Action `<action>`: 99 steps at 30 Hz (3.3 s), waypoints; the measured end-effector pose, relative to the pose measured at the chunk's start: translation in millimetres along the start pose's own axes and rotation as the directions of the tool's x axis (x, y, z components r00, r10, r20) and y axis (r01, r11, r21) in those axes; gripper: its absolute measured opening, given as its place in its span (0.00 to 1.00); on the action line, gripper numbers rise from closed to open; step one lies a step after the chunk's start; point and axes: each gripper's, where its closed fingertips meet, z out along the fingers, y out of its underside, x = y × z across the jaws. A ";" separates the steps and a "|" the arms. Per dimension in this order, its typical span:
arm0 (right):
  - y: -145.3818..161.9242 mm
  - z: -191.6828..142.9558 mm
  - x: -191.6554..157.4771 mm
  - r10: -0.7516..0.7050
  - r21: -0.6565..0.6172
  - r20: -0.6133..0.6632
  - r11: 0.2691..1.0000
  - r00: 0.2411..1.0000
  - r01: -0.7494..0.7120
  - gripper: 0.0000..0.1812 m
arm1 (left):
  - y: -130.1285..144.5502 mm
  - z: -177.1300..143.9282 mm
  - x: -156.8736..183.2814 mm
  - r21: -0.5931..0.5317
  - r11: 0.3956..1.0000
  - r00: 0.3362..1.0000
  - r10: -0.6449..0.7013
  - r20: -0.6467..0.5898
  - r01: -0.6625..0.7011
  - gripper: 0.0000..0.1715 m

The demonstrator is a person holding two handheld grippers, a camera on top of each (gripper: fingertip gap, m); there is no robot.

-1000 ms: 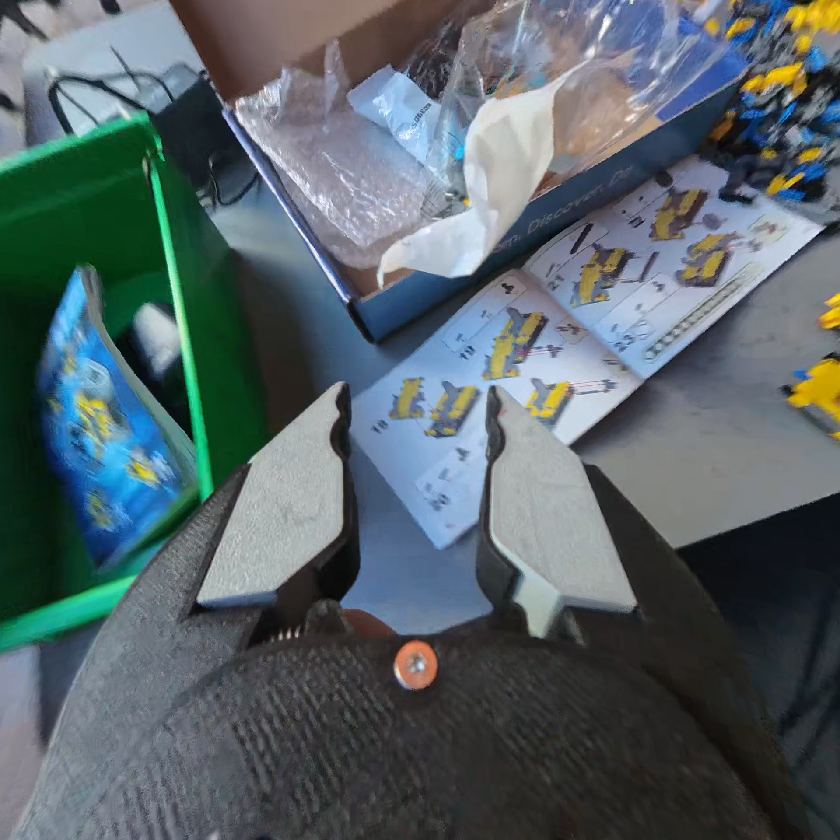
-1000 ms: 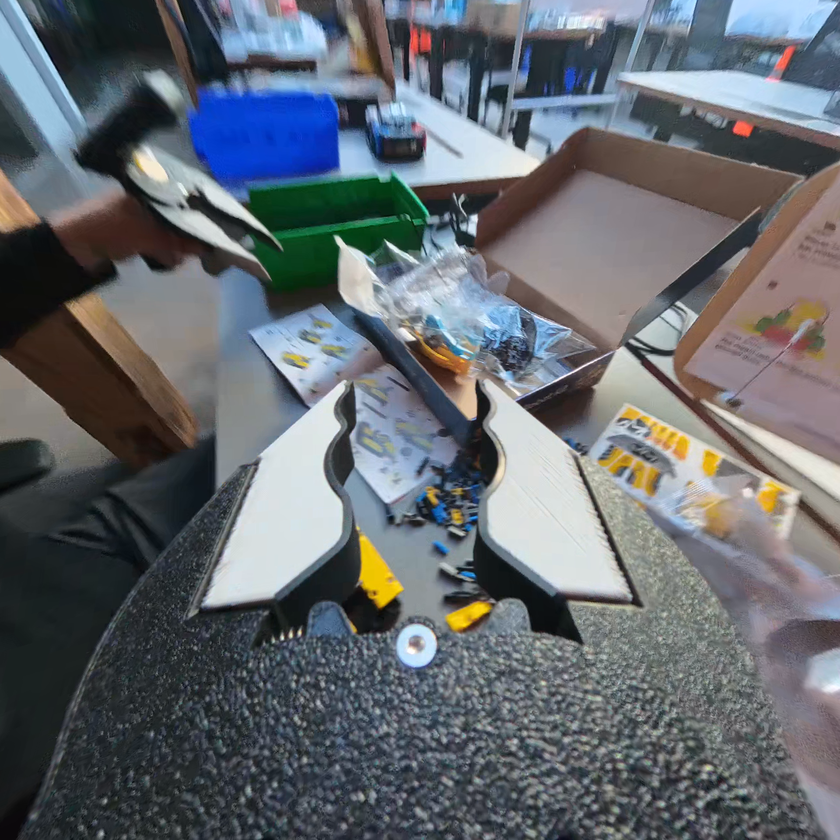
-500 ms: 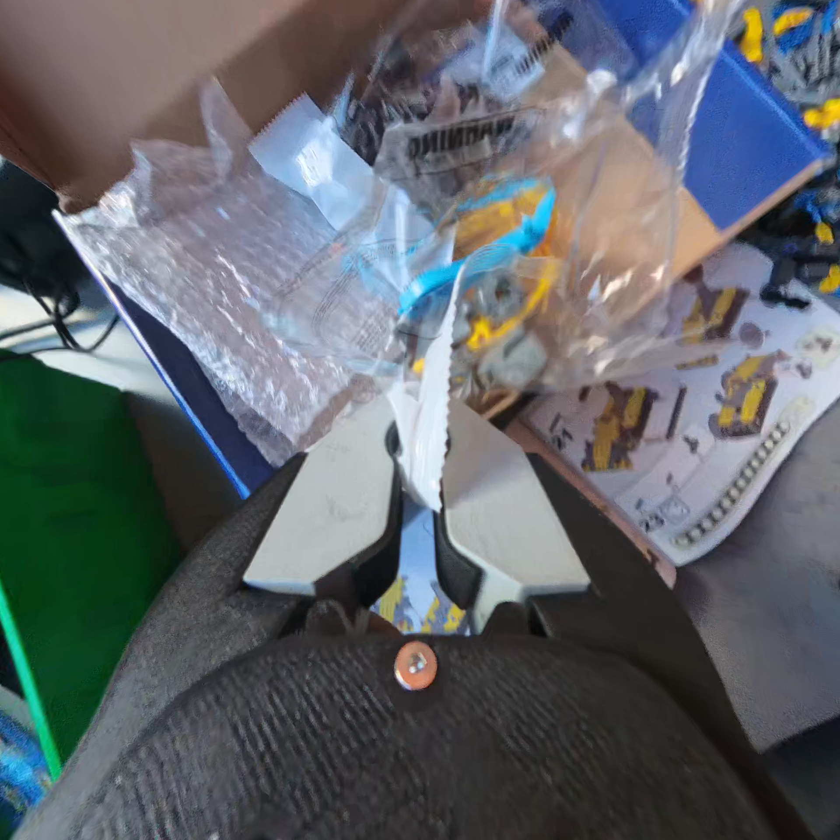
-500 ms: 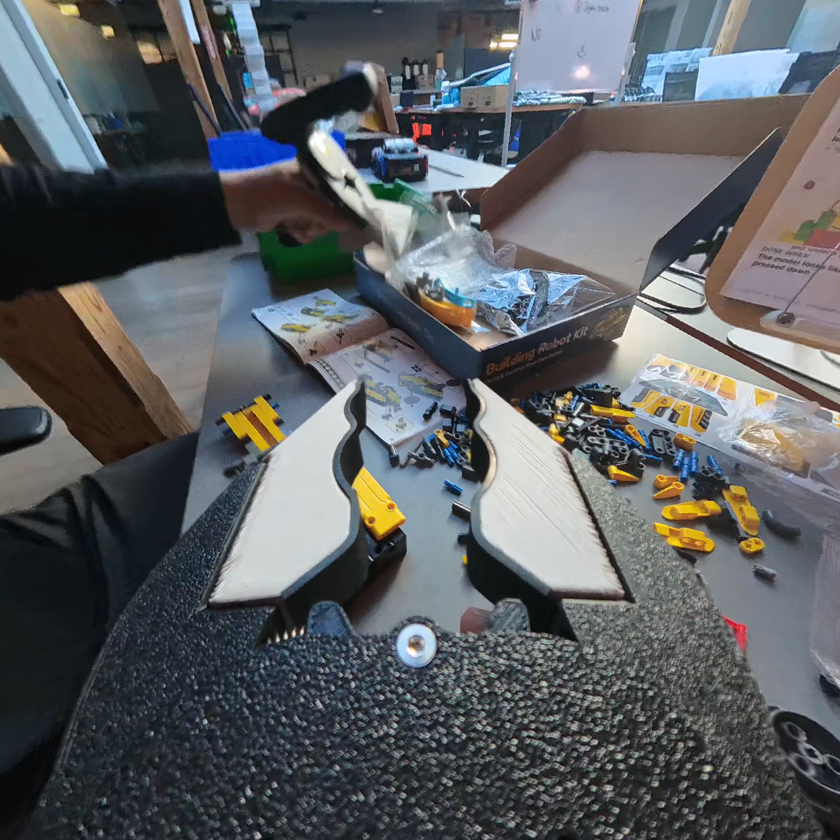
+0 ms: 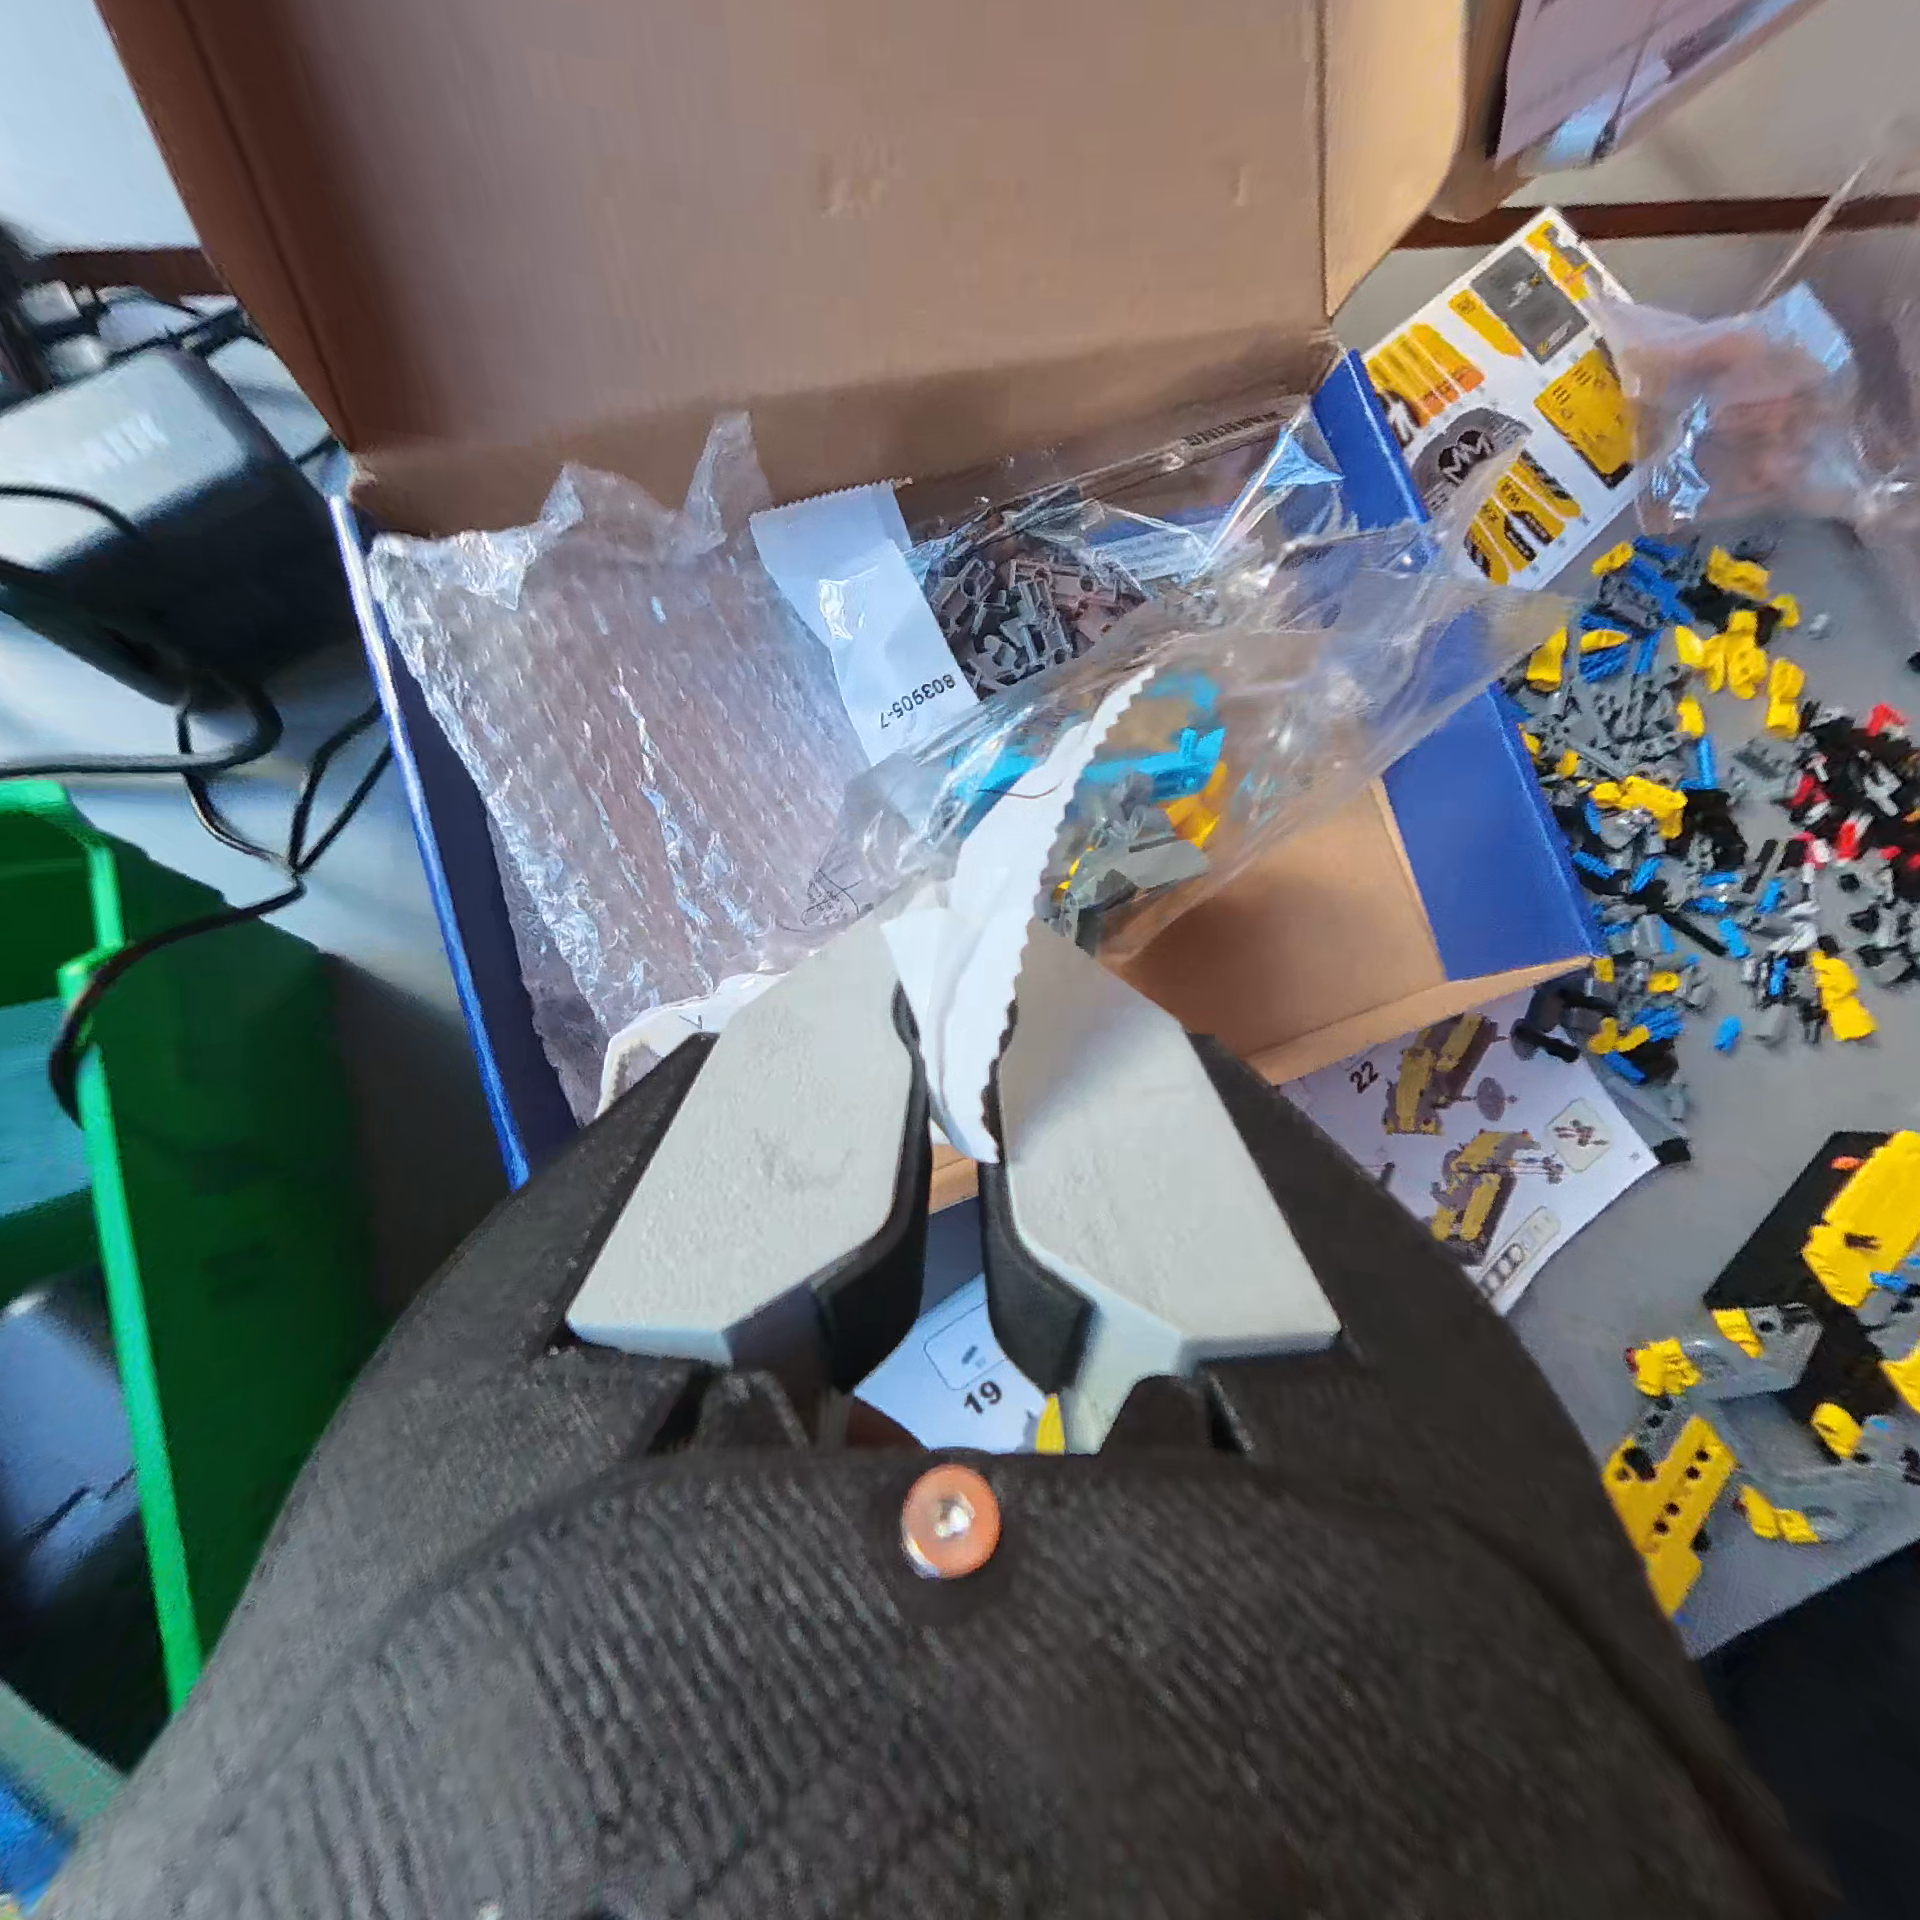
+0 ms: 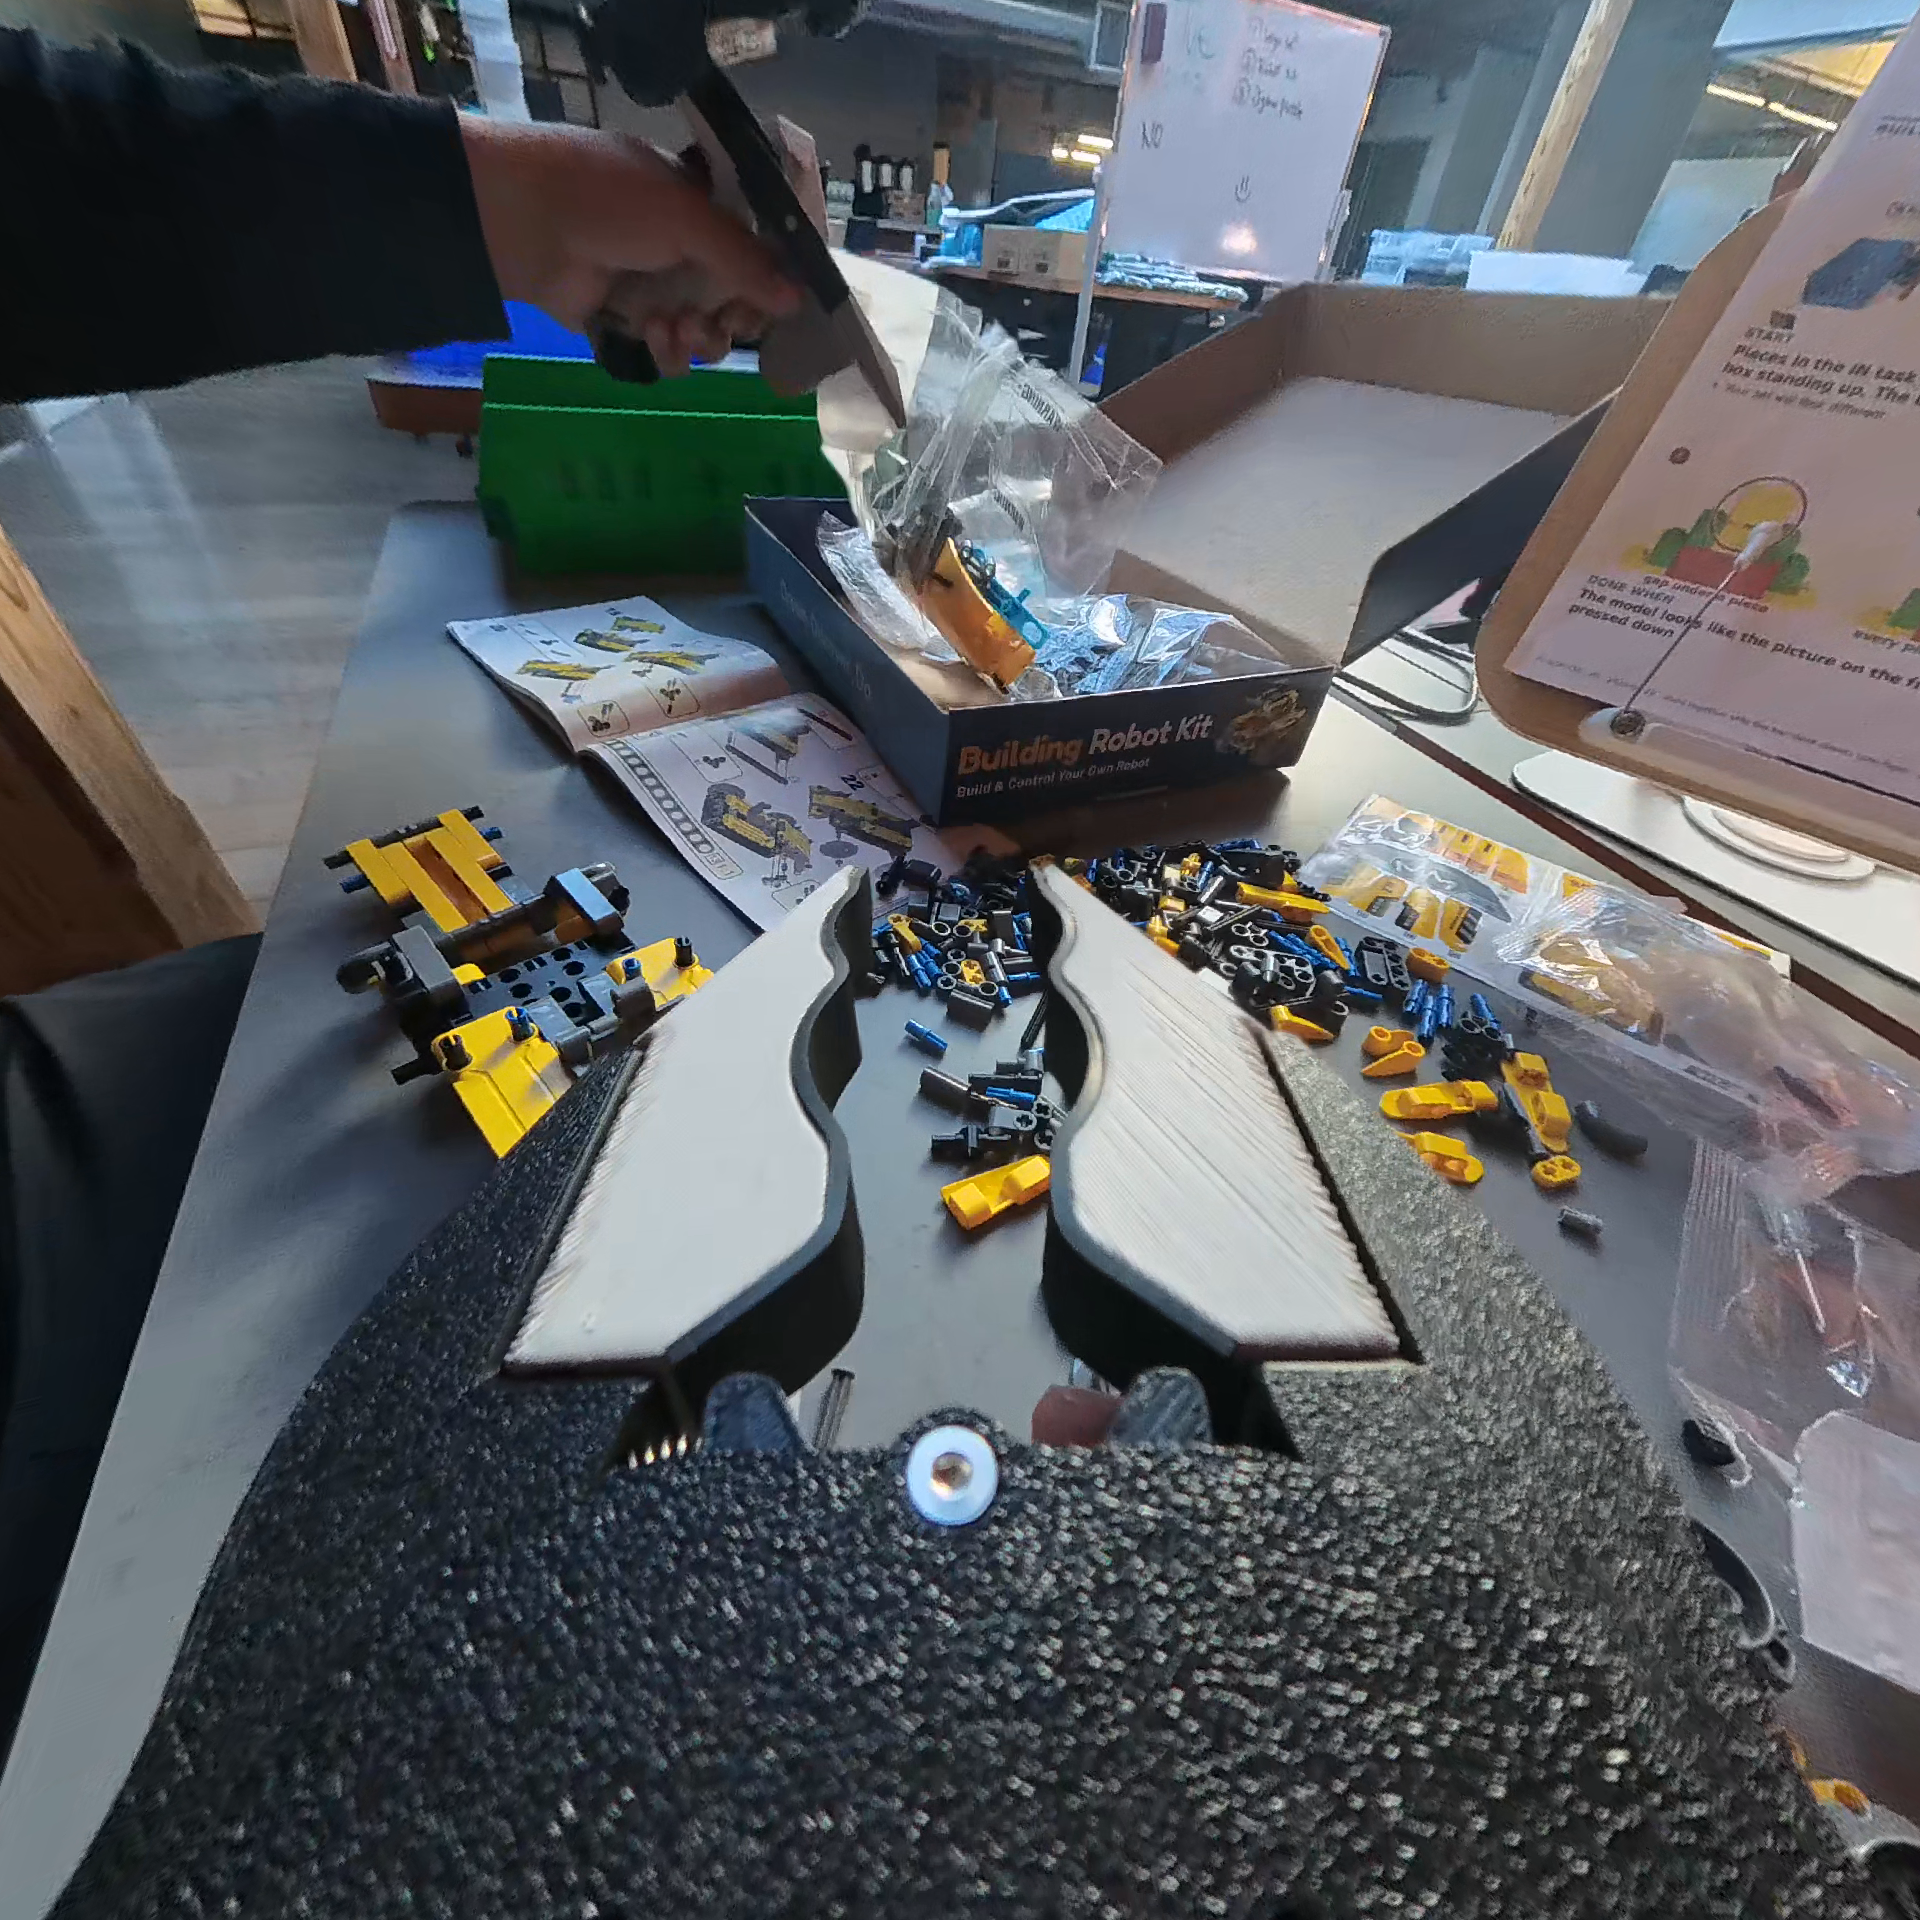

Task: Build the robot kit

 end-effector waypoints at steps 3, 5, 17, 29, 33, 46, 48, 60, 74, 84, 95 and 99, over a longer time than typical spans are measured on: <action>-1.8 -1.7 0.7 -0.010 0.008 -0.008 1.000 1.000 0.010 0.17 | 10.0 2.0 -7.2 -0.010 0.999 0.999 -0.043 0.001 0.043 0.00; -2.1 -2.5 1.2 -0.008 0.011 -0.010 1.000 1.000 0.008 0.16 | 18.8 3.5 -10.3 -0.031 0.998 0.998 -0.062 0.000 0.062 0.00; 6.5 2.0 -2.4 -0.070 -0.029 -0.039 0.997 0.997 0.069 0.16 | 65.4 -20.8 19.9 -0.098 0.981 0.958 0.141 -0.248 -0.170 0.13; -5.8 -5.2 6.0 -0.063 0.062 -0.071 0.996 0.995 0.068 0.19 | -27.1 -41.0 2.7 -0.032 0.946 0.933 0.313 -0.177 -0.324 0.26; -11.6 -2.8 18.4 -0.105 0.083 -0.164 0.989 0.981 0.120 0.19 | -62.5 15.0 6.4 -0.095 0.911 0.908 0.382 -0.170 -0.401 0.29; -25.9 27.8 38.3 -0.185 0.048 -0.305 0.977 0.934 0.209 0.19 | 32.5 121.2 -78.2 -0.590 0.676 0.880 0.455 -0.138 -0.442 0.53; -25.3 28.5 39.5 -0.184 0.049 -0.310 0.977 0.933 0.209 0.18 | 31.3 117.4 -74.0 -0.578 0.665 0.866 0.473 -0.164 -0.473 0.39; -14.2 25.2 41.3 -0.141 0.058 -0.289 0.985 0.947 0.164 0.17 | -15.4 76.0 -73.5 -0.512 0.725 0.869 0.487 -0.091 -0.460 0.13; -18.1 23.4 35.4 -0.111 0.093 -0.251 0.986 0.962 0.138 0.17 | -64.4 115.7 11.1 -0.326 0.632 0.709 0.661 -0.247 -0.703 0.46; -22.9 16.1 34.9 -0.107 0.113 -0.250 0.984 0.962 0.139 0.16 | -30.8 168.4 48.4 -0.361 0.415 0.545 0.710 -0.445 -0.835 0.00; -22.9 18.0 29.7 -0.088 0.118 -0.218 0.986 0.972 0.115 0.16 | -114.4 17.4 88.7 0.457 0.754 0.470 0.654 -0.593 -0.472 0.00; -18.8 20.1 30.3 -0.099 0.095 -0.225 0.988 0.969 0.123 0.16 | -139.6 -41.6 94.1 0.602 0.787 0.339 0.608 -0.719 -0.136 0.00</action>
